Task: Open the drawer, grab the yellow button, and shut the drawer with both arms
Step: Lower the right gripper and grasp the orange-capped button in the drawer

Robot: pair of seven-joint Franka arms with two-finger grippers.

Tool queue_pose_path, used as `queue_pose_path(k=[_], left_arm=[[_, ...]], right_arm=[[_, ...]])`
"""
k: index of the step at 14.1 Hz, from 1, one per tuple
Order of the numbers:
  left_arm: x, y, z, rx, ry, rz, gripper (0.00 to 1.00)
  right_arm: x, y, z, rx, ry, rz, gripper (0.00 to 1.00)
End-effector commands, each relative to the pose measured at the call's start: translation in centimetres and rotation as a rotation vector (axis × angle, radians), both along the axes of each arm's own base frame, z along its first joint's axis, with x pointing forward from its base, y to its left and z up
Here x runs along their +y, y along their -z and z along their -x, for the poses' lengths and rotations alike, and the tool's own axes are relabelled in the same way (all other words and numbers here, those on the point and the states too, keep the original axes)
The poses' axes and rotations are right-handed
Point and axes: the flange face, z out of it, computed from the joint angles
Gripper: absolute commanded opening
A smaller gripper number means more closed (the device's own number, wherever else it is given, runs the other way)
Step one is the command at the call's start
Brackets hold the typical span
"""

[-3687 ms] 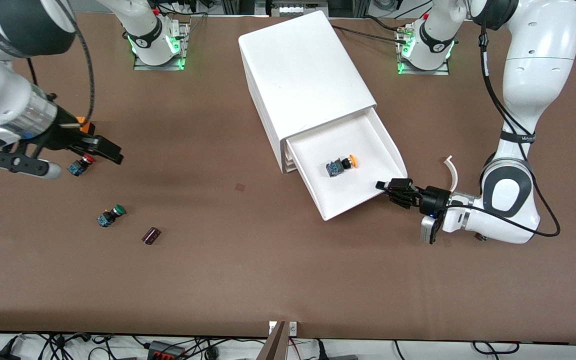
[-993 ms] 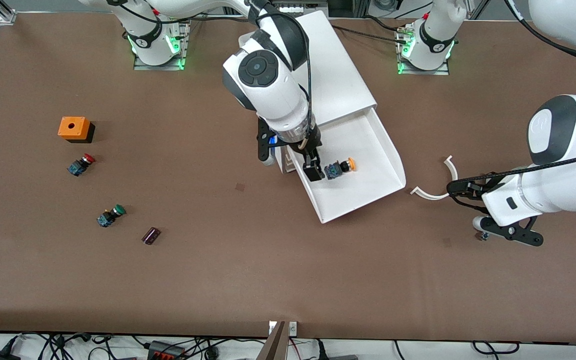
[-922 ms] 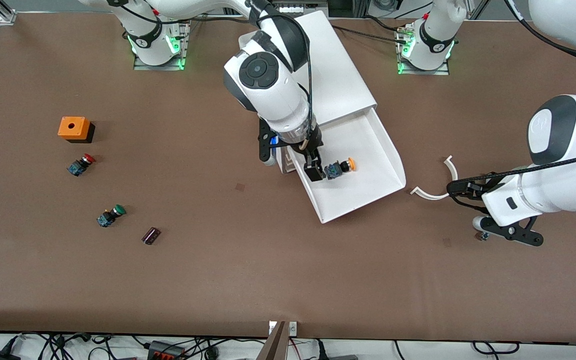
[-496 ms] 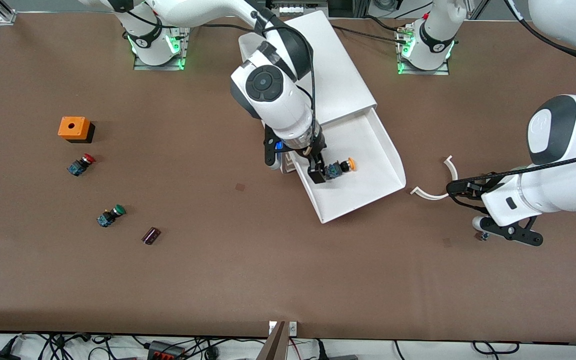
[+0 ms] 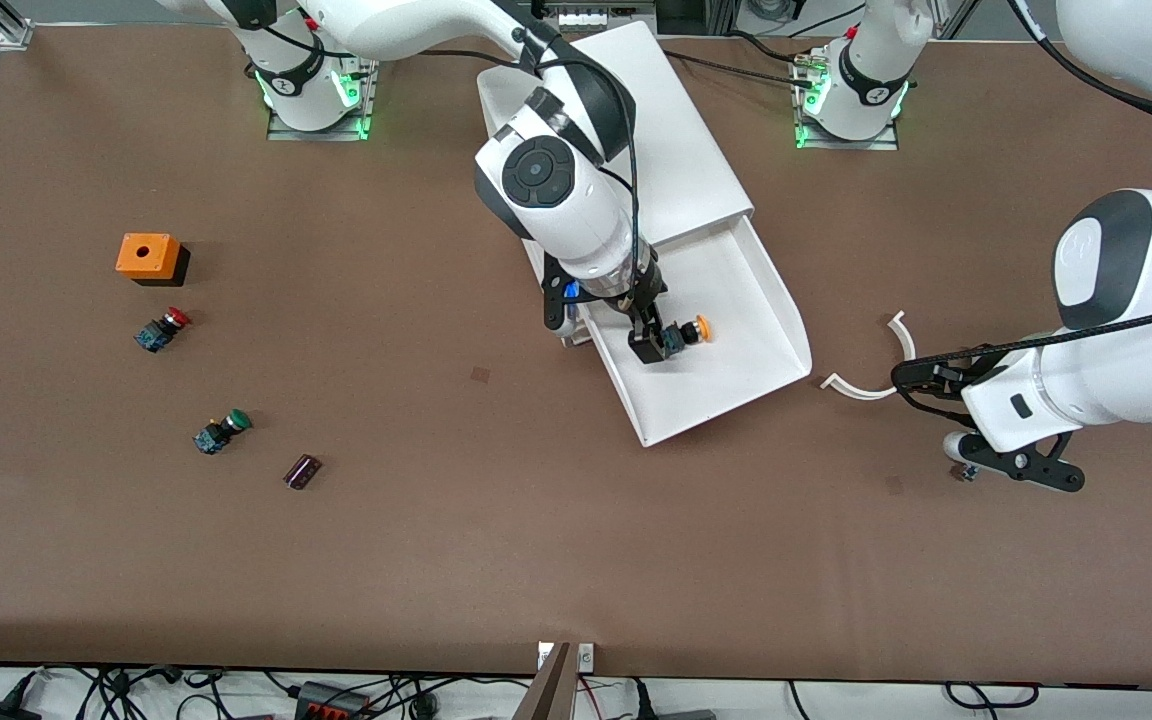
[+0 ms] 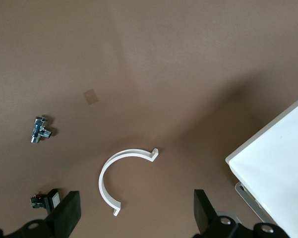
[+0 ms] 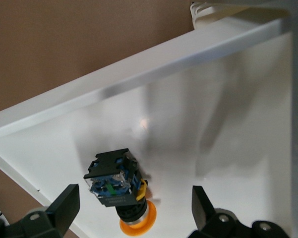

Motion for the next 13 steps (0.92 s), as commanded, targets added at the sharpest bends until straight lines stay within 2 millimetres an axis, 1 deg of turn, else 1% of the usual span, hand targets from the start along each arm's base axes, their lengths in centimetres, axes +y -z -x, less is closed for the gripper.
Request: queue_pose_path(k=[1,3,8,9,13], left_arm=[[-0.16,-0.46,0.29,0.001,-0.002,-0.016,1.00],[-0.26,-0.45,0.30,0.001,0.000,-0.016,1.00],[-0.31,-0.35,0.28,0.002,0.004,-0.022,1.00],[-0.39,-0.35,0.29,0.002,0.003,-0.021,1.00],[-0.38,-0.45,0.31,0.001,0.003,-0.021,1.00]], right_arm=[[0.67,0.57,-0.27,0.007,0.022,-0.027,1.00],[0.68,0.66,-0.30,0.006,0.023,-0.027,1.00],[0.75,0.18,-0.62,-0.023,0.035,-0.054,1.00],[0.77,0.67,-0.64,-0.019,0.035,-0.049,1.00],[0.86,0.97,-0.53,-0.015,0.032,-0.043,1.00]])
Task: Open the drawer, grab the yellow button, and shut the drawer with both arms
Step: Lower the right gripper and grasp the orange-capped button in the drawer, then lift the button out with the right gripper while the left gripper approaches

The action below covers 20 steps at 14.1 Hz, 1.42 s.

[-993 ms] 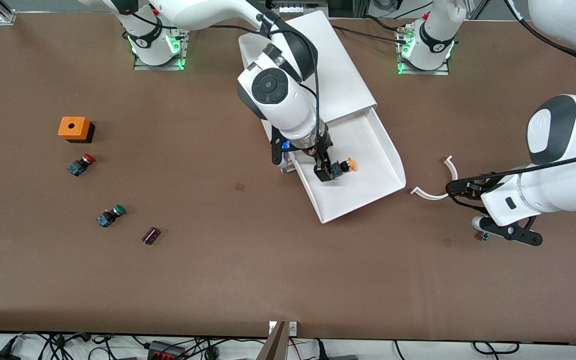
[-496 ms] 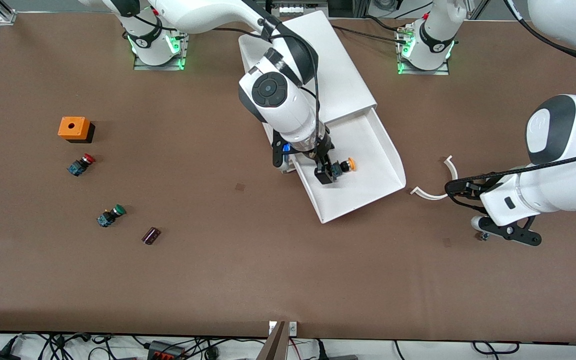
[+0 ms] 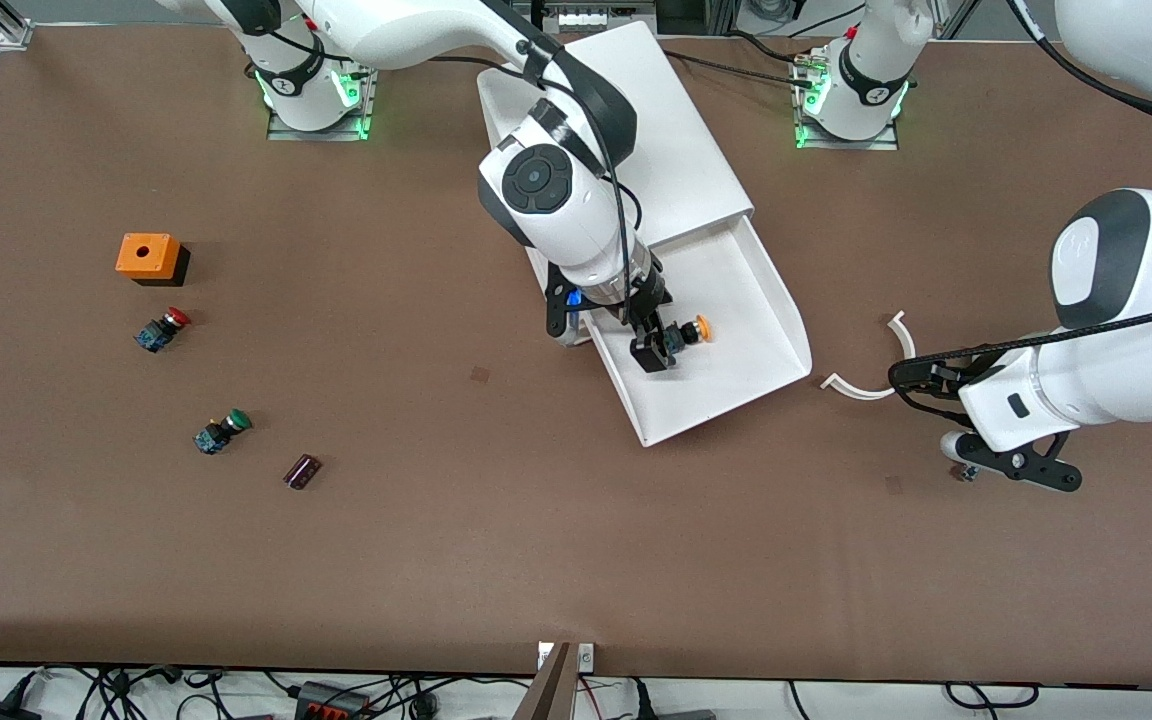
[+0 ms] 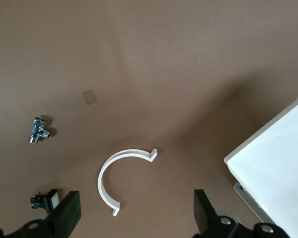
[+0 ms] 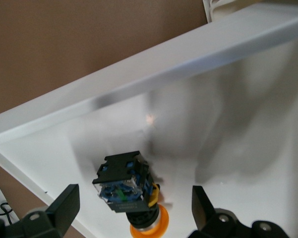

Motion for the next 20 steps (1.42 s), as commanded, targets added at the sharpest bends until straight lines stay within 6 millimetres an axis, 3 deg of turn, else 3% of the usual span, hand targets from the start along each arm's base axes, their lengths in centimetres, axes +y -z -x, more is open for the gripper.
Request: queue_pose_path(k=[1,3,12,14,18,20], left_arm=[[-0.2,-0.5,0.3,0.001,0.001,-0.022,1.00],[-0.2,-0.5,0.3,0.001,0.001,-0.022,1.00],[-0.4,-0.5,0.3,0.001,0.003,-0.022,1.00],[-0.4,-0.3,0.3,0.002,0.003,-0.022,1.00],[-0.4,-0.3,0.3,0.002,0.003,-0.022,1.00],[-0.4,-0.3,0.3,0.002,0.003,-0.022,1.00]], right_arm=[[0.6,-0.2,0.0,0.010,0.013,-0.022,0.99],[0.6,-0.1,0.0,0.013,0.011,-0.019,0.90],[0.5,-0.3,-0.1,0.010,0.012,-0.021,0.28],[0.6,-0.5,-0.1,0.004,0.014,-0.027,0.23],[0.2,-1.2,-0.5,-0.004,0.021,-0.034,0.23],[0.0,-3.2,-1.1,-0.014,0.036,-0.073,0.23]])
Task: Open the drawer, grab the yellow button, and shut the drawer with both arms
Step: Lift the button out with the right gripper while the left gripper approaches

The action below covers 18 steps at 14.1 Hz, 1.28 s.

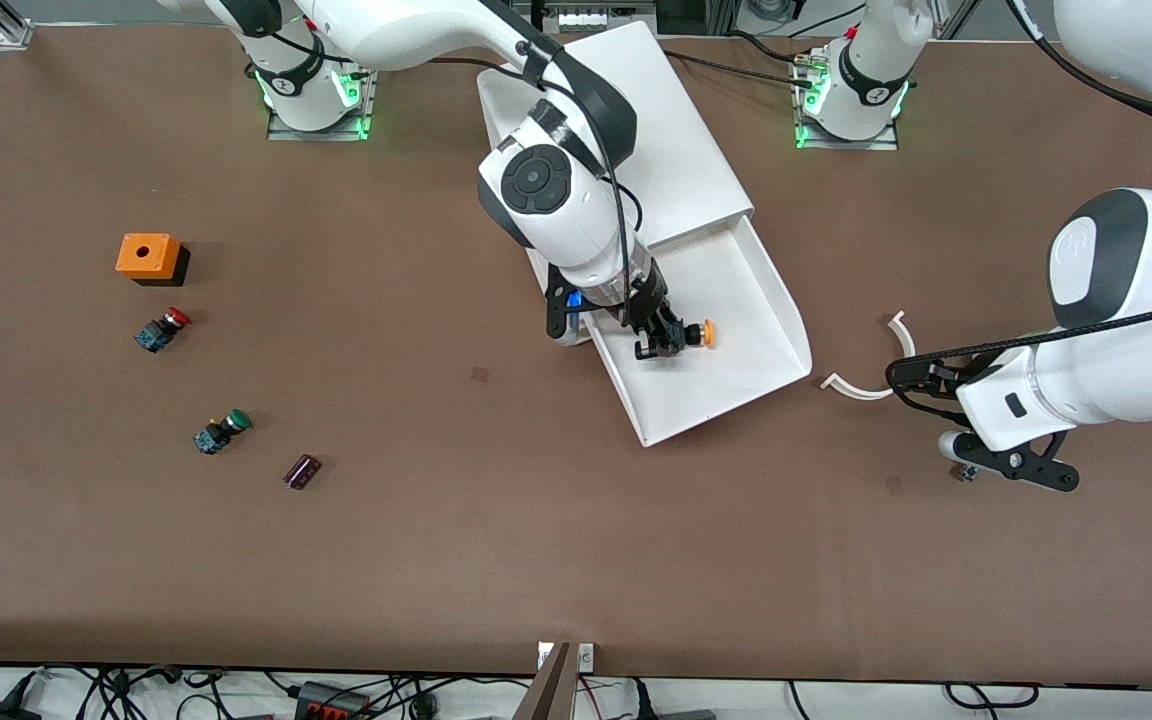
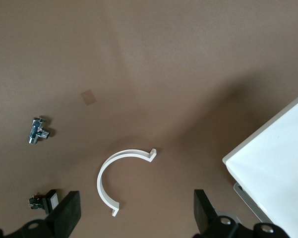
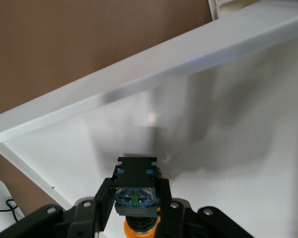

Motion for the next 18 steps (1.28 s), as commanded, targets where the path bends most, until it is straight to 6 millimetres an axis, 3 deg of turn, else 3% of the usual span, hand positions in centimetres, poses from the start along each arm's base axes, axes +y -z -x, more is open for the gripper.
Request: queue_pose_path(k=[1,4,7,10,12,16,18], left_arm=[[-0.2,-0.3,0.3,0.002,0.000,-0.023,1.00],[-0.4,-0.6,0.3,-0.001,-0.017,-0.019,1.00],[-0.9,-0.8,0.3,0.001,-0.109,-0.029,1.00],[-4.9,-0.7,0.6,-0.007,-0.190,-0.048,1.00],[-6.4,-0.5,-0.4,-0.071,-0.267,-0.040,1.00],[-8.1,2.4,-2.2,-0.131,-0.356,-0.020,1.00],[-10.5,3.7,-2.9,-0.190,-0.339,0.005,1.00]], right_arm=[[-0.1,-3.4,-1.0,0.002,0.037,-0.081,0.23],[-2.6,-6.0,-3.1,-0.011,0.079,-0.117,0.23],[-7.5,-8.1,-6.3,-0.007,0.110,-0.093,0.21],[-12.6,-11.4,-8.4,-0.050,0.046,-0.053,0.21],[-16.2,-12.4,-10.0,-0.070,0.001,-0.026,0.21],[-21.8,-11.4,-11.8,-0.088,-0.241,0.049,0.19],[-24.1,-9.8,-11.5,-0.089,-0.448,0.105,0.19]])
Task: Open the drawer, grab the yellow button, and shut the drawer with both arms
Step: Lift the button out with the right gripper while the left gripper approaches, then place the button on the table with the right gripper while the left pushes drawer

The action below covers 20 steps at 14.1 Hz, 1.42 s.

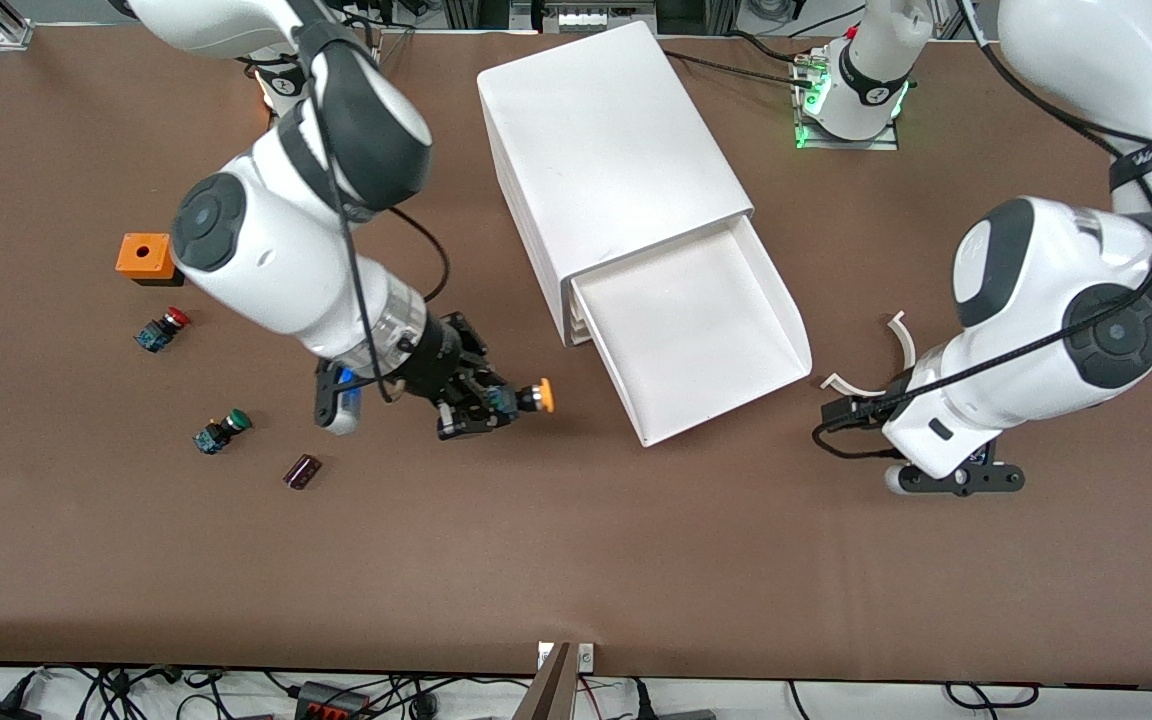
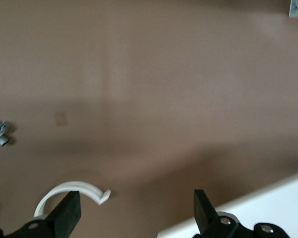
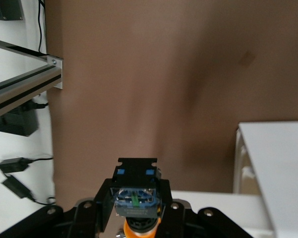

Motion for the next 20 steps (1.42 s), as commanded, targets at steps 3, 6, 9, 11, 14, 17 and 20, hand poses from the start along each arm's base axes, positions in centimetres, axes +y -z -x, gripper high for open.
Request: queue_pose_path(k=[3,6,9,11,14,17,20], left_arm=[[-2.6,2.8,-1.6,-0.085,-0.042,0.013,1.00],[-3.6,4.2,-2.3,-0.114,-0.141,0.029,1.00],[-3.9,5.8,-3.0,-0.139,-0.259,0.044,1.00],[-6.0,6.5,-2.4,-0.124,-0.334,0.041,1.00],[-10.0,7.8,-0.5,-0.096,-0.411,-0.009,1.00],[-11.8,9.1,1.4,-0.062,-0.404,-0.094,1.00],[-11.9,8.7,2.3,-0.005,-0.399,-0.114,1.00]], right_arm=[[-7.6,3.9,1.9,-0.003,-0.457,0.122,0.19],[-12.4,6.9,3.4,0.008,-0.661,0.164,0.19],[-15.4,10.9,4.3,0.025,-0.880,0.171,0.19],[-17.4,13.2,4.7,0.034,-0.998,0.168,0.19],[-18.9,16.8,5.8,0.039,-1.218,0.198,0.19],[-19.8,20.4,7.0,0.017,-1.377,0.244,0.19],[-20.2,24.5,7.4,-0.029,-1.395,0.260,0.19]])
